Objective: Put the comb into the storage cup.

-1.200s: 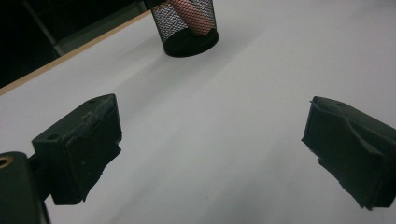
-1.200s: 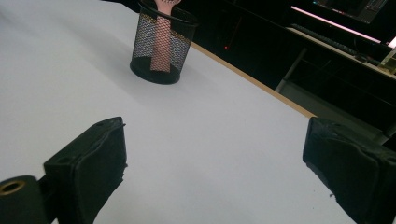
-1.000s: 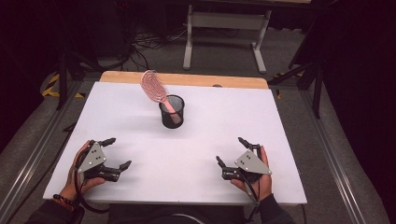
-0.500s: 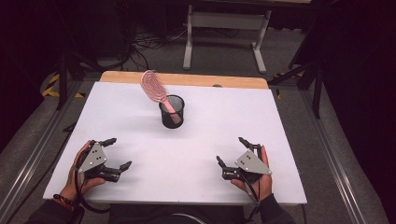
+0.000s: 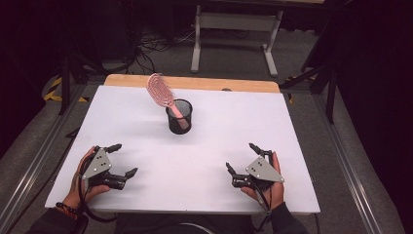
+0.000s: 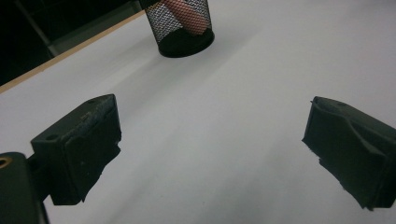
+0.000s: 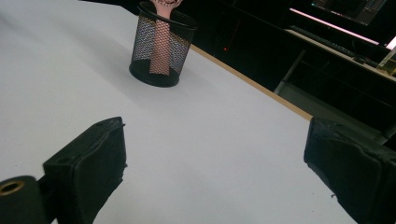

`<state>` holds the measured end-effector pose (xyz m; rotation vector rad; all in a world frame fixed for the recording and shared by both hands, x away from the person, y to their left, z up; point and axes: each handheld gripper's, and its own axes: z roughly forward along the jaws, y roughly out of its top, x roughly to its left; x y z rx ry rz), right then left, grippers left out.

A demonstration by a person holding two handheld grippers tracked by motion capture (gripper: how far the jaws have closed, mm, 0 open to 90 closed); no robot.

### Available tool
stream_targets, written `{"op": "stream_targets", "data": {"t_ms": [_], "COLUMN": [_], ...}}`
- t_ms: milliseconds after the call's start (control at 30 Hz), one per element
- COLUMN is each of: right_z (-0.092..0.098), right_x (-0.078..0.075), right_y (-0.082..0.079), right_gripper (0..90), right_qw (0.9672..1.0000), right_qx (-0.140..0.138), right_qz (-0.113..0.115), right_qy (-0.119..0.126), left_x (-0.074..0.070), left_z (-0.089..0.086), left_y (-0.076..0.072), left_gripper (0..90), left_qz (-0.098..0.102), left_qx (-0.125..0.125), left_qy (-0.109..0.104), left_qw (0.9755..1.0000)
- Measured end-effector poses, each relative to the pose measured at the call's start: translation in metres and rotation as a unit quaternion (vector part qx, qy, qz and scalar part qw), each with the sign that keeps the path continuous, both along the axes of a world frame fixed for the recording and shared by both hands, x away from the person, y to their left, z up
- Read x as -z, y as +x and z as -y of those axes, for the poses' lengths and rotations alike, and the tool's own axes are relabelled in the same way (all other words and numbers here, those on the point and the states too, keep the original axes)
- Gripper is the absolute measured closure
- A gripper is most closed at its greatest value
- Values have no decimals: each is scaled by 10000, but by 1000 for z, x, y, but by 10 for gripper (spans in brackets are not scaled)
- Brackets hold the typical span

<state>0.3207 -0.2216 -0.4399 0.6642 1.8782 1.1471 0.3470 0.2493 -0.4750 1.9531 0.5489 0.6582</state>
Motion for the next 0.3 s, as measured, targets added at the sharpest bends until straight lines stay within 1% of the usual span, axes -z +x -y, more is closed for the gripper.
{"op": "stream_targets", "data": {"t_ms": [100, 300], "right_z": [1, 1], "right_x": [0, 1], "right_y": [0, 1], "right_gripper": [65, 64], "right_qw": [10000, 10000], "right_qx": [12, -3], "right_qz": [-5, -27], "right_qy": [13, 1], "left_x": [0, -1], "left_z": [0, -1], "left_y": [1, 1], "left_gripper": [46, 41], "left_qz": [-4, -20], "left_qx": [-13, -10], "left_qy": [22, -30], "left_qw": [10000, 10000]}}
